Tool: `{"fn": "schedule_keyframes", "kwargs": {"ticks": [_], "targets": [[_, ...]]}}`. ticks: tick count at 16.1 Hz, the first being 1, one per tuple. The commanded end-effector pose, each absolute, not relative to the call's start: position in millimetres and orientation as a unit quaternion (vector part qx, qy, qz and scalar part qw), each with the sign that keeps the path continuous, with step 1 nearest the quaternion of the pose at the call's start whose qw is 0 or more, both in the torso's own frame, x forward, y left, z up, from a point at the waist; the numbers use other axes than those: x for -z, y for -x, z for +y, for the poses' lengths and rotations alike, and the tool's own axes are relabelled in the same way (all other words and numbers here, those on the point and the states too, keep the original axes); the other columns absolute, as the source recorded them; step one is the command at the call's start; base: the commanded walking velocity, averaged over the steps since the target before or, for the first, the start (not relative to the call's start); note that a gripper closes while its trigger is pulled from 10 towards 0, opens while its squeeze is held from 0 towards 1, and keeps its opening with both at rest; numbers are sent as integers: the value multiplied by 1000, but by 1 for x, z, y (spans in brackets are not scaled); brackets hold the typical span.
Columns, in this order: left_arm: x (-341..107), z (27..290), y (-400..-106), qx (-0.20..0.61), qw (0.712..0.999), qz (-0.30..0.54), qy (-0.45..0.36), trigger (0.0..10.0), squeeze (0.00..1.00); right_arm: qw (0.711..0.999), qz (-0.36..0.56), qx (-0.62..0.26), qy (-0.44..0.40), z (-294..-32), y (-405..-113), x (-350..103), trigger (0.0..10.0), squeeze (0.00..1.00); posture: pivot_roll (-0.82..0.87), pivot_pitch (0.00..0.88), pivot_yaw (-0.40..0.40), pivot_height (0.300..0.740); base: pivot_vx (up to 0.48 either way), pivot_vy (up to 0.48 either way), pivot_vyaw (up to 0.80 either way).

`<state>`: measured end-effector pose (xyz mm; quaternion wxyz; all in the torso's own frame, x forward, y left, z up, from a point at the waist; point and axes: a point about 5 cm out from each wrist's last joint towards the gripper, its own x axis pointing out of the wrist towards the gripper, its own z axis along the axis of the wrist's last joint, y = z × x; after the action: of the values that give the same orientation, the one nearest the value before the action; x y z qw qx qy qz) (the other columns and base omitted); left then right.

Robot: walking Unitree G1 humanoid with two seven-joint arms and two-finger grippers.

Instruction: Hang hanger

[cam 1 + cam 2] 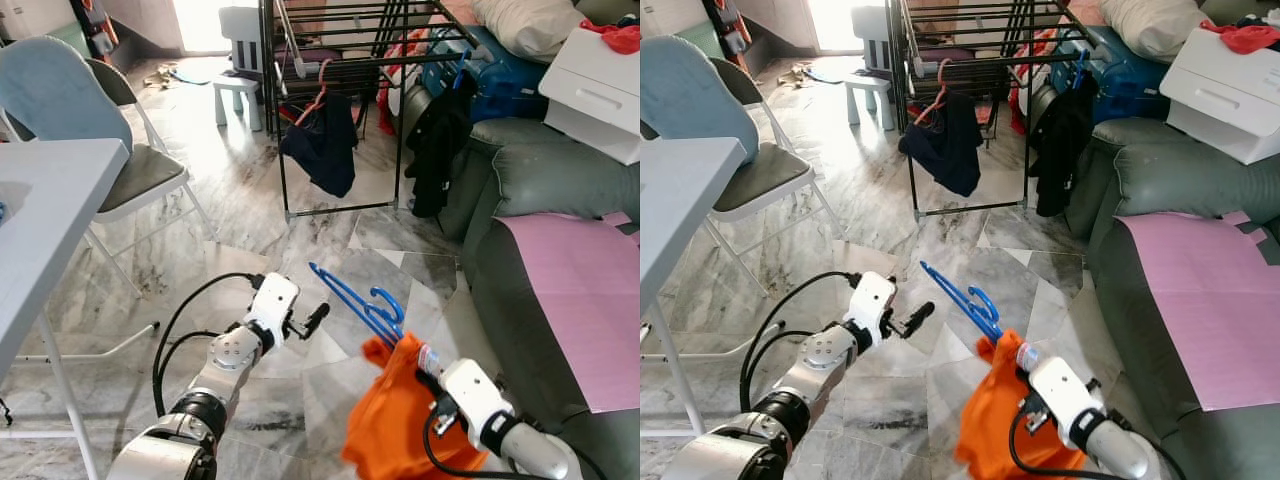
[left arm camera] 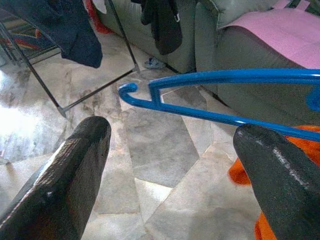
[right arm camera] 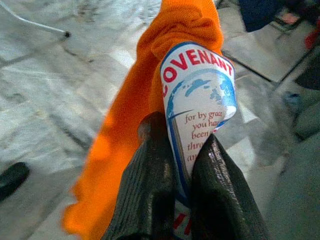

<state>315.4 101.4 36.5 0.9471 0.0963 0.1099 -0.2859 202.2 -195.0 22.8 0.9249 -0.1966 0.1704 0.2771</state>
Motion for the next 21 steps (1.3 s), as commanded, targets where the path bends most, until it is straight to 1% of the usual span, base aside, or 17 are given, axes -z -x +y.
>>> {"fn": "schedule_keyframes", "kwargs": {"ticks": [1, 3, 6, 7, 8, 9, 10, 12, 13, 15, 17, 18, 21], "targets": [[-37, 103, -317, 280, 947, 116, -106, 10000, 1000, 926, 145, -291, 191, -191, -204, -32, 10000, 0, -23, 0, 0, 740, 0, 0, 0], [-39, 103, -319, 283, 945, 111, -120, 10000, 1000, 918, 152, -319, 180, -191, -196, -32, 10000, 0, -27, 0, 8, 740, 0, 0, 0], [-43, 101, -321, 309, 932, 100, -161, 10000, 1000, 896, 168, -369, 182, -199, -184, -36, 10000, 0, -32, 0, 20, 740, 0, 0, 0], [-44, 99, -320, 322, 926, 95, -174, 10000, 1000, 890, 171, -380, 185, -201, -181, -37, 10000, 0, -32, 0, 20, 740, 0, 0, 0], [-44, 99, -319, 346, 911, 87, -204, 10000, 1000, 879, 177, -396, 198, -206, -178, -41, 10000, 0, -34, 0, 23, 740, 0, 0, 0], [-43, 99, -315, 384, 889, 78, -236, 10000, 247, 867, 184, -408, 220, -214, -176, -45, 10000, 0, -34, 0, 25, 740, 0, 0, 0], [-42, 100, -313, 403, 877, 78, -249, 10000, 0, 860, 187, -413, 234, -219, -176, -47, 10000, 0, -35, 0, 27, 740, 0, 0, 0], [-39, 102, -307, 454, 847, 89, -262, 10000, 0, 833, 210, -432, 273, -234, -172, -49, 10000, 0, -36, 0, 28, 740, 0, 0, 0], [-39, 103, -306, 469, 837, 95, -266, 10000, 0, 823, 220, -437, 288, -239, -171, -48, 10000, 0, -35, 0, 29, 740, 0, 0, 0], [-37, 104, -304, 488, 822, 103, -274, 10000, 0, 813, 227, -436, 312, -247, -173, -48, 10000, 0, -35, 0, 30, 740, 0, 0, 0], [-36, 103, -303, 508, 808, 111, -277, 10000, 0, 818, 209, -423, 330, -249, -181, -53, 10000, 0, -36, 0, 31, 740, 0, 0, 0], [-36, 103, -302, 510, 807, 113, -275, 10000, 0, 819, 204, -420, 333, -249, -182, -54, 10000, 0, -37, 0, 32, 740, 0, 0, 0], [-38, 101, -302, 524, 800, 114, -269, 10000, 0, 831, 159, -381, 373, -252, -201, -65, 10000, 0, -42, 0, 36, 740, 0, 0, 0]]}}
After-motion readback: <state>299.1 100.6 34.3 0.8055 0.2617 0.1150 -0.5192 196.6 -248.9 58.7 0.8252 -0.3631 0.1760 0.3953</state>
